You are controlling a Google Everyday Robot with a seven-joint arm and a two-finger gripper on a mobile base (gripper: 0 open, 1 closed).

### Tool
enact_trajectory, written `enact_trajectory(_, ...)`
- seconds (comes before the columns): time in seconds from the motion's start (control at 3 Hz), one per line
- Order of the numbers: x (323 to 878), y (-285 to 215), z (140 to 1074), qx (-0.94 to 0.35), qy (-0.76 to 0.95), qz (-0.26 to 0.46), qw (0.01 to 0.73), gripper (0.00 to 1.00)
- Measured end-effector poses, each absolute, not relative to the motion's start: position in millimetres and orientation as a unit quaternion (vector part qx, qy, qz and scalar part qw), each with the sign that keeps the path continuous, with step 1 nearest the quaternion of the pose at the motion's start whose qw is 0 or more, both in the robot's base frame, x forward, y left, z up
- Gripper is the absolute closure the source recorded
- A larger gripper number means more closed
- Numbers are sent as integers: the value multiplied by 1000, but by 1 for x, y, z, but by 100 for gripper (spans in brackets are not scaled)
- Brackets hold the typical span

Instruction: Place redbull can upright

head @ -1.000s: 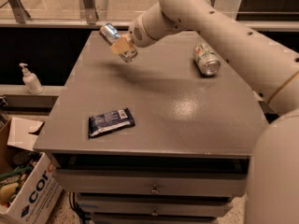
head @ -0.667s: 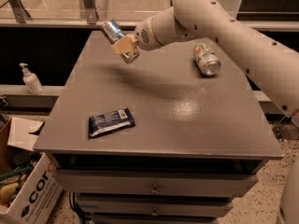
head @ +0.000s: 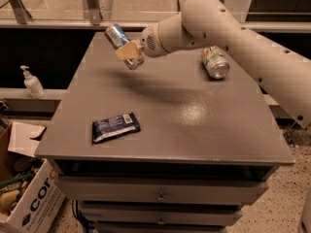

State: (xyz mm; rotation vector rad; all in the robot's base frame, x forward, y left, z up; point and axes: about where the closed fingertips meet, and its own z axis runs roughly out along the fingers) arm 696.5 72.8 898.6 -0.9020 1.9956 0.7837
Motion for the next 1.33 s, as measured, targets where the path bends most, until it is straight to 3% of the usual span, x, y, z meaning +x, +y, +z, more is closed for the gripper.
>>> enact_trajectory(1.0,668,52,900,-311,738,339,495,100)
enact_trajectory(1.33,668,52,900,-311,738,339,495,100)
